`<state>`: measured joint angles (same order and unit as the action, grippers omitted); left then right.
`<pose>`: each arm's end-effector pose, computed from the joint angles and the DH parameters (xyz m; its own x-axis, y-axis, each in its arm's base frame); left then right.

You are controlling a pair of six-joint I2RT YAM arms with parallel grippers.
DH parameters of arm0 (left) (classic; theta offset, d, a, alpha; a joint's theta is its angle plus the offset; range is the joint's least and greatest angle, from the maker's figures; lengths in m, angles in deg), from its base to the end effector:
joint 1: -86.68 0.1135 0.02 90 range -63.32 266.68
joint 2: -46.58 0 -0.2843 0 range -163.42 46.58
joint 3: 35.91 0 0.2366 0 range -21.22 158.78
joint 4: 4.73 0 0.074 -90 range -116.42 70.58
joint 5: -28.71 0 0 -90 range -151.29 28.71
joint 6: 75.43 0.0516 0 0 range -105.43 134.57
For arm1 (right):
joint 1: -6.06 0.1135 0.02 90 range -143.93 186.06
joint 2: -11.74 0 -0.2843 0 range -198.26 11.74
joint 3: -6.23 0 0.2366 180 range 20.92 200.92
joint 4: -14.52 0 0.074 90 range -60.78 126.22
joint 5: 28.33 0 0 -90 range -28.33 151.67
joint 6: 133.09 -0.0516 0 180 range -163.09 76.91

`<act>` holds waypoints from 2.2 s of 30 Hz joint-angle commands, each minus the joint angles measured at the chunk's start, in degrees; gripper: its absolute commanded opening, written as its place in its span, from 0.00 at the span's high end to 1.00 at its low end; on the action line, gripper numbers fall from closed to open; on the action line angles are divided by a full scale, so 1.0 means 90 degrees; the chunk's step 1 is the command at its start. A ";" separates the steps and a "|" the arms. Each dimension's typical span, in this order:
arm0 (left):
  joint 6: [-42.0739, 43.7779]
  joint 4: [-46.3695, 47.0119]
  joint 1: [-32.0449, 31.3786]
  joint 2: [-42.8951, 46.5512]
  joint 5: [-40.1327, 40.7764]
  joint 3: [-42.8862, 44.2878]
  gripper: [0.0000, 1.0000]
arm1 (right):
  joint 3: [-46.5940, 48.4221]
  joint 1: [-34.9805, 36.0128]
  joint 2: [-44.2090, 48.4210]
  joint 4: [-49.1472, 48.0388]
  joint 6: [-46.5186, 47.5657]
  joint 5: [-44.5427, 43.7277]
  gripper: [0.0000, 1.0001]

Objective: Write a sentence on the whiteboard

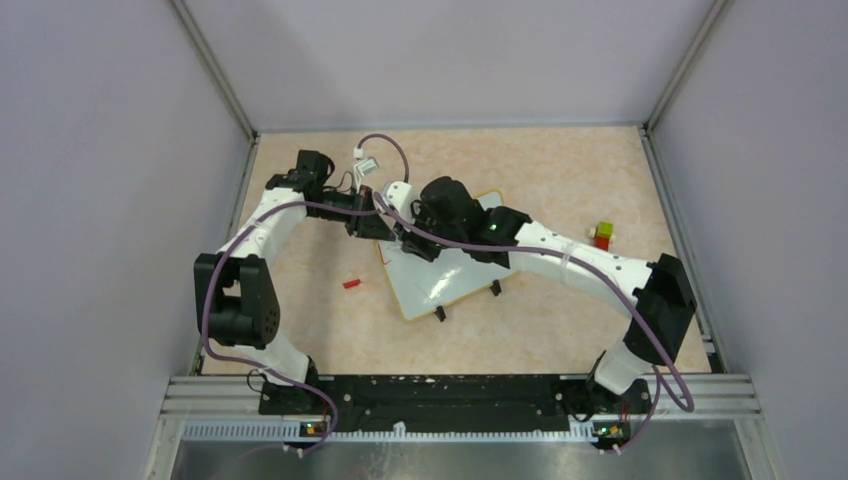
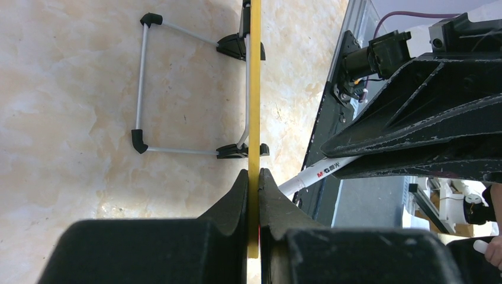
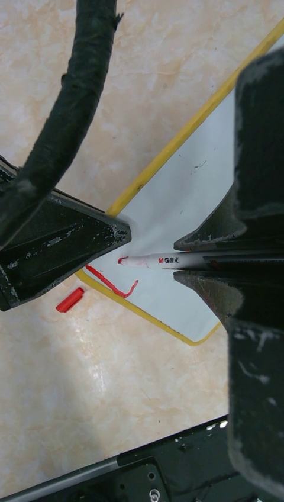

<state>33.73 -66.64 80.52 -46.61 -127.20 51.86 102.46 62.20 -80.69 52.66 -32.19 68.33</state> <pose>0.3012 -0.0799 0.2873 -0.7374 0.2143 -0.6405 0.6729 0.3152 -0.6692 0.2020 0.3119 0.3426 -0.1426 -0.5496 -0.8232 -0.9217 0.3768 -0.0919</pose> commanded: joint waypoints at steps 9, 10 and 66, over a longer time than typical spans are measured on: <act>0.0027 -0.0046 -0.0049 0.0001 -0.0017 0.0228 1.00 | -0.0248 0.0116 0.0124 -0.0153 0.0103 -0.0048 1.00; 0.0029 -0.0046 -0.0049 0.0002 -0.0015 0.0221 1.00 | -0.0269 0.0112 0.0144 -0.0140 0.0112 -0.0046 1.00; 0.0000 -0.0023 -0.0049 0.0015 0.0010 0.0189 1.00 | 0.0262 0.0195 0.0055 -0.0019 0.0084 -0.0355 1.00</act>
<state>33.77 -66.53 80.52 -46.70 -127.00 51.86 102.07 63.71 -80.66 52.85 -31.67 64.94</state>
